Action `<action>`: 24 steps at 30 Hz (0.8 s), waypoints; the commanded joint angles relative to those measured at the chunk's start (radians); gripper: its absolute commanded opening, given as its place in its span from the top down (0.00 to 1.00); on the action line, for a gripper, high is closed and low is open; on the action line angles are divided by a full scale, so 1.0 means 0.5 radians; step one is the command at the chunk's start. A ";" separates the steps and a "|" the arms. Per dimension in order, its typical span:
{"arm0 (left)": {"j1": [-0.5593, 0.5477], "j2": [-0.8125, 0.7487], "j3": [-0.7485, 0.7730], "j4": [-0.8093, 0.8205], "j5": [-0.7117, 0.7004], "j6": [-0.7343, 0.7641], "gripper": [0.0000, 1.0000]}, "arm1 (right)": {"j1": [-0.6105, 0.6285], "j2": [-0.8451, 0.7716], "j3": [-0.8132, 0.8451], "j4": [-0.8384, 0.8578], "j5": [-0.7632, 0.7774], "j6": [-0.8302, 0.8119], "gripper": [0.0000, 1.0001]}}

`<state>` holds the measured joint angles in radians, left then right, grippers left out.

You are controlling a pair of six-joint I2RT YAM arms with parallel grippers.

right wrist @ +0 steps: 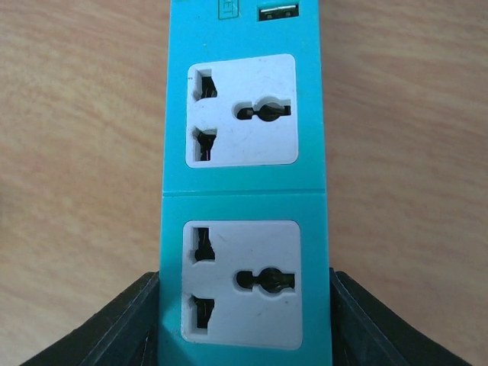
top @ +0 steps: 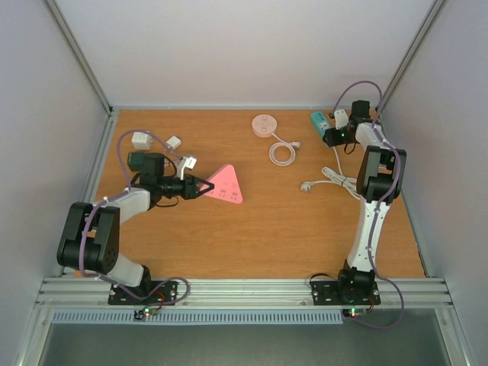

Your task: Pull the plug off the socket

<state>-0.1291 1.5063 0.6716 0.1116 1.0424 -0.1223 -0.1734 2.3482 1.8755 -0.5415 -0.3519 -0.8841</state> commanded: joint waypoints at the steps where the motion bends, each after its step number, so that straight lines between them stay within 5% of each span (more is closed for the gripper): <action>1: 0.020 -0.002 0.063 0.066 0.037 0.035 0.99 | 0.064 0.138 0.206 -0.112 0.097 0.081 0.69; 10: 0.059 -0.040 0.077 -0.075 0.005 0.157 0.99 | 0.080 0.162 0.388 -0.205 0.095 0.156 0.48; 21: 0.129 -0.123 0.149 -0.465 -0.082 0.514 0.99 | 0.080 -0.052 0.390 -0.286 -0.012 0.205 0.02; 24: 0.189 -0.171 0.175 -0.643 -0.067 0.675 0.99 | 0.080 -0.120 0.391 -0.307 -0.053 0.221 0.01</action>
<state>-0.0689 1.4780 0.7116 -0.0978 0.9943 0.0807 -0.1390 2.3920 2.0396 -0.6693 -0.3401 -0.7921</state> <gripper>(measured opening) 0.334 0.982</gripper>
